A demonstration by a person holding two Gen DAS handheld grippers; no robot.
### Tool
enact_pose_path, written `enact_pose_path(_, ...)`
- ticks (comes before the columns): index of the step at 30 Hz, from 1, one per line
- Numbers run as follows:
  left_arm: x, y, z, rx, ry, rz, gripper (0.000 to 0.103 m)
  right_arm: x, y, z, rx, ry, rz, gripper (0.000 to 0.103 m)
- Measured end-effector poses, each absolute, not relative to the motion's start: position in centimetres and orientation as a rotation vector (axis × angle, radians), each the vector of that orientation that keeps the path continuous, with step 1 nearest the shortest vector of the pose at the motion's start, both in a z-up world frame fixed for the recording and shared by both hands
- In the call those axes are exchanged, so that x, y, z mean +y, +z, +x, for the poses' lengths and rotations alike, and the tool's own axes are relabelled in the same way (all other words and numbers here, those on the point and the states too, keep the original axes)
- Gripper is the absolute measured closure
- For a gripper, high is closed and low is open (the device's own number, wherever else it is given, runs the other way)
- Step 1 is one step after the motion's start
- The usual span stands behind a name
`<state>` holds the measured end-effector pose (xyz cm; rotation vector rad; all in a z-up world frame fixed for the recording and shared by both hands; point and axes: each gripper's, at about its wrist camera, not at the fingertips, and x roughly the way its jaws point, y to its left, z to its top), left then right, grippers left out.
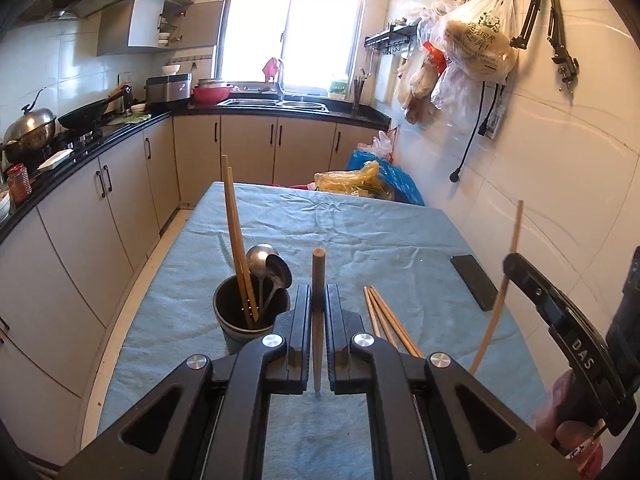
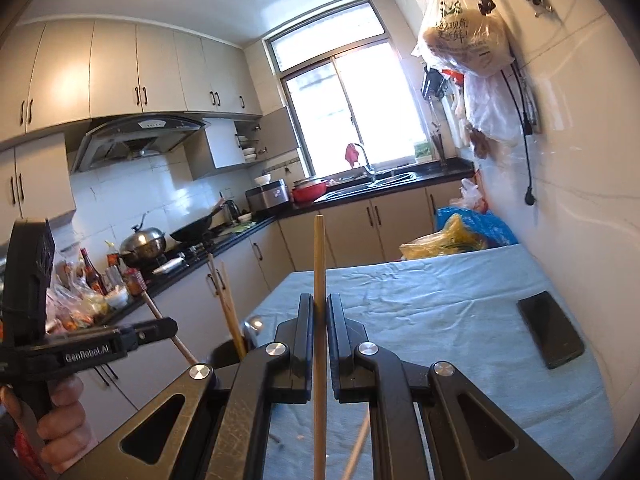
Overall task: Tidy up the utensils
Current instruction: 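Carry both held chopsticks over the holder cup with both tools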
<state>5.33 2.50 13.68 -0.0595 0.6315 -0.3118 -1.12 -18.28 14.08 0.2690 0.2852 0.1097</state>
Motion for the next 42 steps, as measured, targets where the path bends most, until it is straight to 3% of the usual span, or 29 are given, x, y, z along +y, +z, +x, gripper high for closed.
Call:
enact_pose_path(14, 3.9, 15.9, 4.7, 0.597, -0.309, -0.082, 0.097, -16.5, 15.6, 1.1, 0.3, 0.162, 0.245, 0.096)
enact_pose_path(33, 7.8, 23.8, 7.3, 0.478, -0.252, -0.11, 0.097, -11.3, 20.1, 9.3, 0.263, 0.263, 0.249, 0.096)
enact_pose_path(42, 8.8, 22.1, 11.0, 0.504, -0.201, -0.129, 0.097, -8.8, 20.3, 13.8, 0.219, 0.24, 0.268, 0.096)
